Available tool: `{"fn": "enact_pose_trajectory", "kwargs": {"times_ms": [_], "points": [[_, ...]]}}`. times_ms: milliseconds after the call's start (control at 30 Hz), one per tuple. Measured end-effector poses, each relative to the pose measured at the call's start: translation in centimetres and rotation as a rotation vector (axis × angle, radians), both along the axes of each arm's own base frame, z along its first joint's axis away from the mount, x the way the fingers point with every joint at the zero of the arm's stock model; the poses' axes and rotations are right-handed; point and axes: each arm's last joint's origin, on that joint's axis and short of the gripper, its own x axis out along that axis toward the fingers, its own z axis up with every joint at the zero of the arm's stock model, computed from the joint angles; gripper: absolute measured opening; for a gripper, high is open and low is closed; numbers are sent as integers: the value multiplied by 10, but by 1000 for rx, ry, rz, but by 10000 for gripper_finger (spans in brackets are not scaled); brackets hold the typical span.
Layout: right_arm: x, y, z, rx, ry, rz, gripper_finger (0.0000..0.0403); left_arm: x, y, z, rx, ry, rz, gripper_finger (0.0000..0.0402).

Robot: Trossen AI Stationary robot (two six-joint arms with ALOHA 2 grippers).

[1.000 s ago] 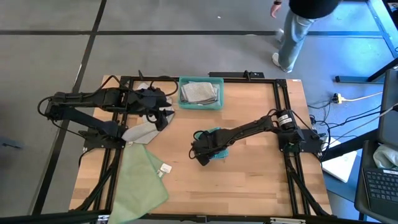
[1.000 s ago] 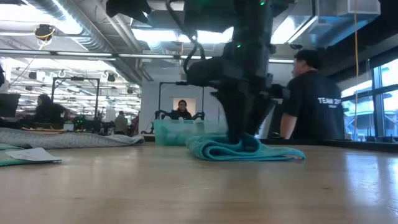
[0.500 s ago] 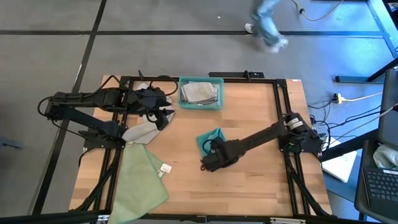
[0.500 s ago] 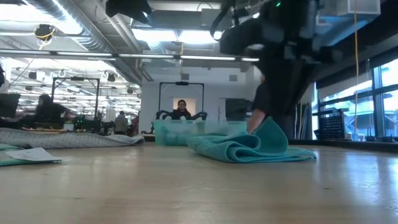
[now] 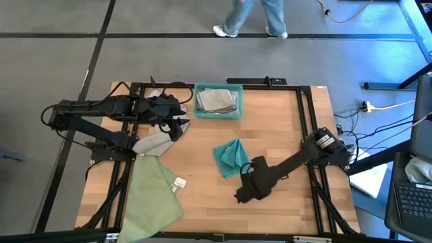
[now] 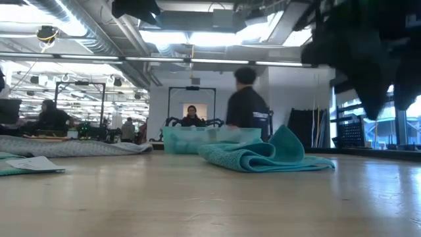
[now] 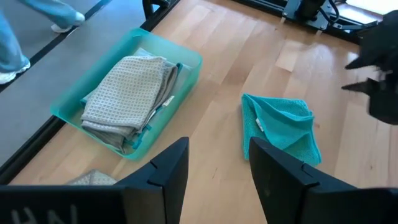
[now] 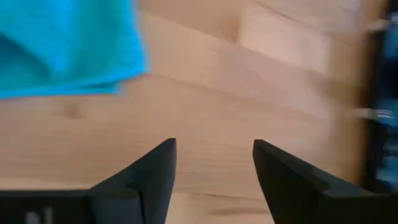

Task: Fold microfiber towels
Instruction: Fold the blue towel

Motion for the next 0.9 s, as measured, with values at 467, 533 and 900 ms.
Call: {"fn": "enact_pose_trajectory", "kwargs": {"times_ms": [467, 533, 900], "points": [[9, 18, -18, -60, -344, 150, 206, 0, -3, 0, -9, -5, -4, 159], [8, 15, -23, -67, -331, 145, 203, 0, -5, 0, -10, -5, -13, 159], [39, 24, 0, -88, -608, 270, 201, 1, -13, 0, -8, -10, -49, 159]]}}
